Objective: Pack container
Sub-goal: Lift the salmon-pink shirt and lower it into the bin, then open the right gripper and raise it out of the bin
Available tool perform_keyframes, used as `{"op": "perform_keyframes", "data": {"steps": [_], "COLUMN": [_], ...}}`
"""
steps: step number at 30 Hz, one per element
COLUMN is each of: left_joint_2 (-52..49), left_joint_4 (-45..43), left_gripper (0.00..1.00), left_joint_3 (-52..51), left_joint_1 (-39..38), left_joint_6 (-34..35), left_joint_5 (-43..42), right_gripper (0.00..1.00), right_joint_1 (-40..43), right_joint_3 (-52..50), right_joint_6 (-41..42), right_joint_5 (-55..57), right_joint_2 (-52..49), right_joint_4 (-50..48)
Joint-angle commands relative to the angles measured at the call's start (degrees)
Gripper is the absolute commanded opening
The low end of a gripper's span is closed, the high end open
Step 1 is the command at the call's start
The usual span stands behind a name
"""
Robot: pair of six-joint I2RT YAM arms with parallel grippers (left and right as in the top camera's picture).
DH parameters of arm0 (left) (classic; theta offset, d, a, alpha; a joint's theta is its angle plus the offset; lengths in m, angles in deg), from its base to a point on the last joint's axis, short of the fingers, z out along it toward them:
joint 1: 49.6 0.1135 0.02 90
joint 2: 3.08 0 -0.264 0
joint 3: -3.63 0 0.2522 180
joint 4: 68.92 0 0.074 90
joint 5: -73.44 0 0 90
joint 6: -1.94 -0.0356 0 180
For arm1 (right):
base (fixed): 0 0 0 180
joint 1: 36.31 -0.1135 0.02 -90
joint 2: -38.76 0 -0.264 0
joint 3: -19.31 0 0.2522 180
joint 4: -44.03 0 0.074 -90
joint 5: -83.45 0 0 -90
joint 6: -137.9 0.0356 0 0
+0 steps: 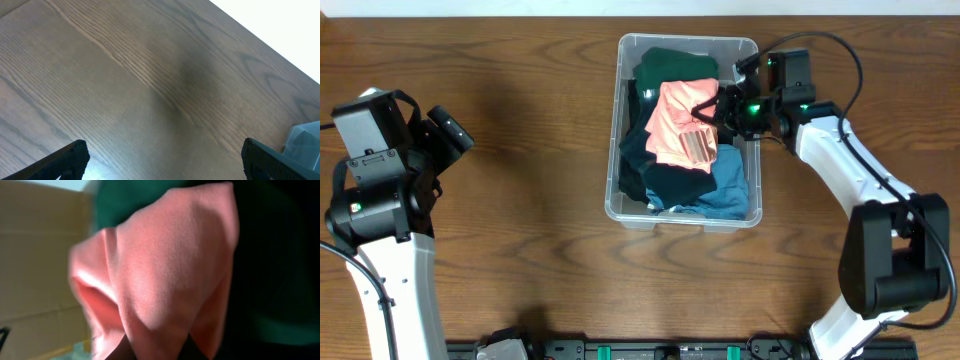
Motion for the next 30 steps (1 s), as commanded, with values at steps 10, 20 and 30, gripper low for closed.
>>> {"op": "perform_keyframes", "data": {"steps": [10, 20, 30], "left_joint_2": [0.13, 0.13, 0.13], "left_joint_4": [0.0, 0.0, 0.0], "left_gripper": [0.98, 0.98, 0.98], "left_joint_3": [0.42, 0.42, 0.42], "left_joint_1": [0.17, 0.17, 0.17], "left_joint_6": [-0.74, -0.74, -0.74], "left_joint_5": [0.68, 0.68, 0.68], "right_gripper": [0.47, 0.59, 0.16], "right_joint_1": [-2.03, -5.35, -10.58], "right_joint_3": [-0.22, -0.26, -0.37], "right_joint_6": [-7.65, -11.87, -11.65], "right_joint_5": [14.53, 27.85, 27.89], "right_joint_2": [11.69, 23.96, 9.03], "right_joint_4": [-1.73, -2.62, -1.4]}}
